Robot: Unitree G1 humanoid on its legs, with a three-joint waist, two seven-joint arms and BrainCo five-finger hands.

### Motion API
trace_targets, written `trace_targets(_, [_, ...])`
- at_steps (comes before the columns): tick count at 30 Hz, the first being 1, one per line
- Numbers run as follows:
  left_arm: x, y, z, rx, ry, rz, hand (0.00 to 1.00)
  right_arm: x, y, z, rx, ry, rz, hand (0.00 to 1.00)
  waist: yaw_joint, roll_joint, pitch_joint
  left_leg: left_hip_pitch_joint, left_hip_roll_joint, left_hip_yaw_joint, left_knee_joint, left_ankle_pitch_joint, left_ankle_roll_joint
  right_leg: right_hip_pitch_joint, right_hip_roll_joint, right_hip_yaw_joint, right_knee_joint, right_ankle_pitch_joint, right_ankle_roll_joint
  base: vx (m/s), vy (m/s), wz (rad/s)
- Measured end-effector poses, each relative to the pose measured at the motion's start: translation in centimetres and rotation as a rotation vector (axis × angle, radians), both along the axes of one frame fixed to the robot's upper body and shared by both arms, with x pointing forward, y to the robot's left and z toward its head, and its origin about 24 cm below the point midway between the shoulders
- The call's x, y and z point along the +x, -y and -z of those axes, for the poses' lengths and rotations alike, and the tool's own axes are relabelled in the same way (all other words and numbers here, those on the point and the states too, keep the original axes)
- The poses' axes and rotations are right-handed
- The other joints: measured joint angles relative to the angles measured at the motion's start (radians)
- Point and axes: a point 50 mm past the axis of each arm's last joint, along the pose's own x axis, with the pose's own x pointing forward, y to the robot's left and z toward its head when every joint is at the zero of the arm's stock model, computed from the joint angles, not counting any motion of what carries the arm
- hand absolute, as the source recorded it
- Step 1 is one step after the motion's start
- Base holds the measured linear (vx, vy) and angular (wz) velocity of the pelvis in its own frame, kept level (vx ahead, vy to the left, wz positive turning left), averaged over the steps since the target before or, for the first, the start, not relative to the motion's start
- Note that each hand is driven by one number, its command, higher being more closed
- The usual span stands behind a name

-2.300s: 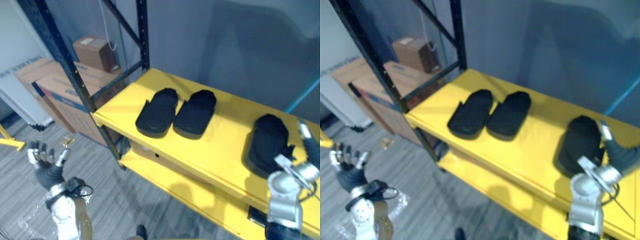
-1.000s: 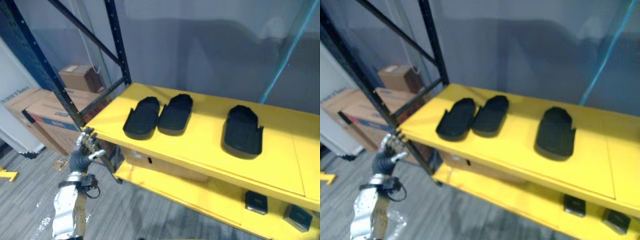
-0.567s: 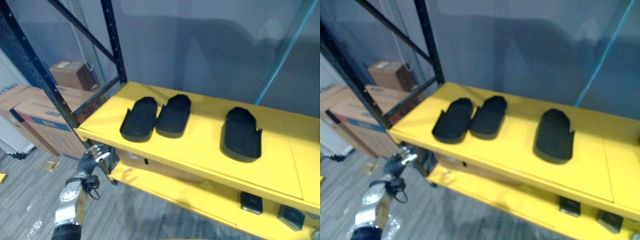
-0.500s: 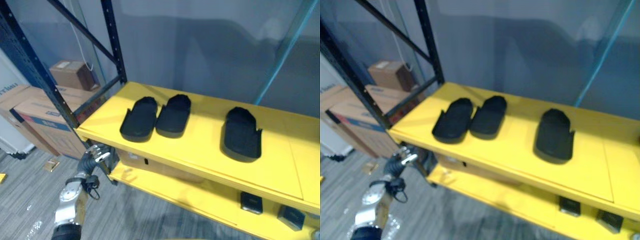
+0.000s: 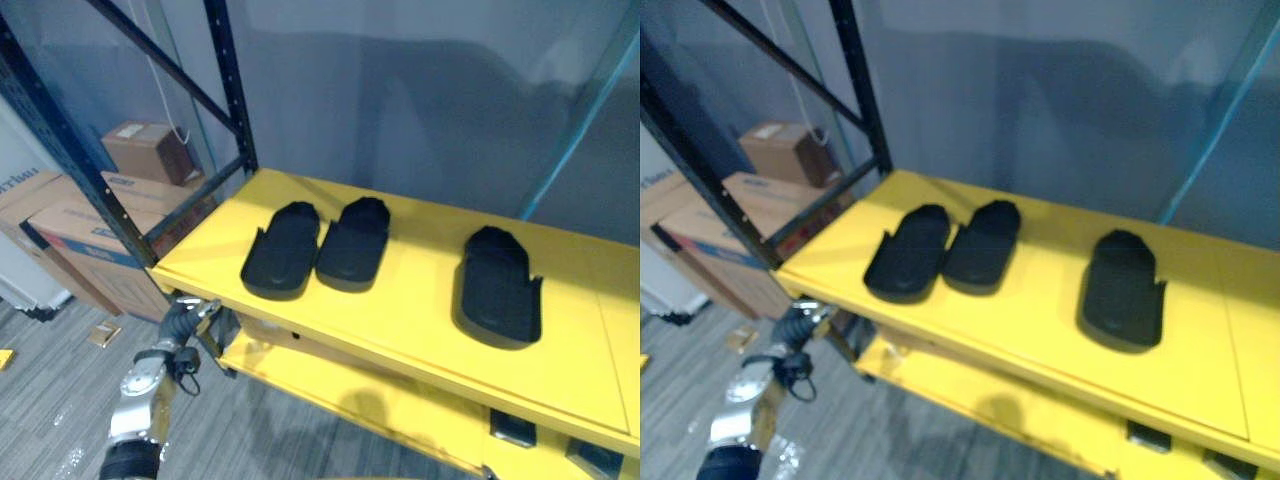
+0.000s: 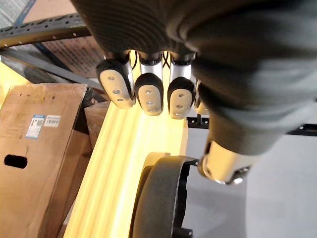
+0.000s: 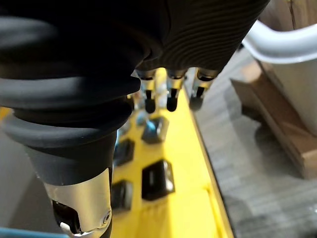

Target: Walk over and take plastic housings, then place them on the shelf

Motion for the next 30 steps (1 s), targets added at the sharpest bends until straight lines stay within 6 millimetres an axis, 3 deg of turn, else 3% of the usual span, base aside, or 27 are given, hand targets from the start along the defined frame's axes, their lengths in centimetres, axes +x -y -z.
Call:
trace_targets(9, [1.1, 1.8, -0.5, -0.006, 0.020, 0.127, 1.00, 0.0, -0.4, 0.4, 0.041, -0.005, -0.043, 0.00, -0.002, 0.021, -0.008, 0.010, 0.027, 0.015, 0.000, 0.015, -0.013, -0.008, 0.021, 0.002, 0.009, 0.000, 0.000, -0.04, -0.033, -0.07])
trace_targets(13, [1.8, 2.5, -1.4, -0.057, 0.060, 0.162, 1.00, 0.0, -0.1, 0.3, 0.035, -0.005, -0.043, 0.00, -0.022, 0.030, -0.004, -0.013, 0.027, 0.016, -0.001, 0.028, -0.010, -0.023, 0.020, 0.003, -0.009, -0.001, 0.001, -0.12, -0.024, -0.04])
trace_targets(19, [2.6, 3.4, -1.9, -0.067, 0.054, 0.227, 1.00, -0.7, -0.1, 0.4, 0.038, -0.019, -0.022, 0.00, -0.028, 0.021, 0.007, -0.020, 0.023, 0.018, -0.001, 0.043, -0.014, -0.022, 0.009, 0.002, -0.036, -0.037, 0.027, -0.10, -0.024, -0.03])
trace_targets(25, [2.8, 3.0, -1.7, -0.063, 0.041, 0.182, 1.00, -1.8, 0.1, 0.5, 0.047, -0.040, -0.014, 0.00, -0.030, 0.021, 0.007, -0.021, 0.025, 0.021, -0.001, 0.043, -0.015, -0.021, 0.016, 0.005, -0.045, -0.038, 0.026, 0.01, -0.003, -0.01])
trace_targets(30, [2.6, 2.4, -1.0, -0.051, 0.017, 0.110, 1.00, -1.9, 0.3, 0.5, 0.045, -0.040, 0.002, 0.00, -0.026, 0.007, 0.015, -0.021, 0.017, 0.042, 0.007, 0.032, -0.010, -0.035, 0.018, 0.036, -0.034, -0.035, 0.018, 0.09, 0.003, -0.10])
